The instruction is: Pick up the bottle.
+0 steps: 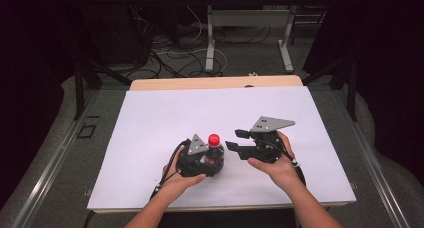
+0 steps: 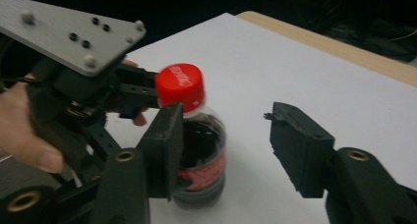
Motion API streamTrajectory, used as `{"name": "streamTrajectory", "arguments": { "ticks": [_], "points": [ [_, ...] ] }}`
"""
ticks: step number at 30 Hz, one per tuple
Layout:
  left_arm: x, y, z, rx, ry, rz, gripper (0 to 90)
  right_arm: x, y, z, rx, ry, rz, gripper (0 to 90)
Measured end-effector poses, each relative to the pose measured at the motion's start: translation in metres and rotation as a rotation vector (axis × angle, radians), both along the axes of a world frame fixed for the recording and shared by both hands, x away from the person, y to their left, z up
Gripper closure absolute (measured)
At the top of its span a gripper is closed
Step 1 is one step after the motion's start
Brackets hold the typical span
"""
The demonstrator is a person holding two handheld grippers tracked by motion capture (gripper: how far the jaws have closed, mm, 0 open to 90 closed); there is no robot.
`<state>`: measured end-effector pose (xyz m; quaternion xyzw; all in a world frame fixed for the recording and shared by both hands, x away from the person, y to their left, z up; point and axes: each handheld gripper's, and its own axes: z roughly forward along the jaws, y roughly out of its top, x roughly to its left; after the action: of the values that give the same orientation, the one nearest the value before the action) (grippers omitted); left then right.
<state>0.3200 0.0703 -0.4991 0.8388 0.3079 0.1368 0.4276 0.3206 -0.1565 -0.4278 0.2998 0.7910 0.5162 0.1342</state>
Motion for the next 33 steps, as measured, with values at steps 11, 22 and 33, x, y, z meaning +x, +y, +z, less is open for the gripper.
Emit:
{"name": "streamTrajectory", "arguments": {
  "ticks": [11, 22, 33],
  "points": [
    [-0.003, -0.002, 0.002, 0.021, 0.014, -0.033, 29.7, 0.001, 0.018, 0.008, -0.017, 0.040, 0.040, 54.0],
    [-0.007, -0.008, 0.001, 0.023, -0.002, -0.049, 29.7, 0.005, 0.031, 0.006, -0.038, 0.061, 0.055, 57.0],
    [-0.010, -0.011, 0.002, 0.022, 0.004, -0.068, 29.7, 0.005, 0.039, 0.005, -0.067, 0.049, 0.050, 59.4]
  ]
}}
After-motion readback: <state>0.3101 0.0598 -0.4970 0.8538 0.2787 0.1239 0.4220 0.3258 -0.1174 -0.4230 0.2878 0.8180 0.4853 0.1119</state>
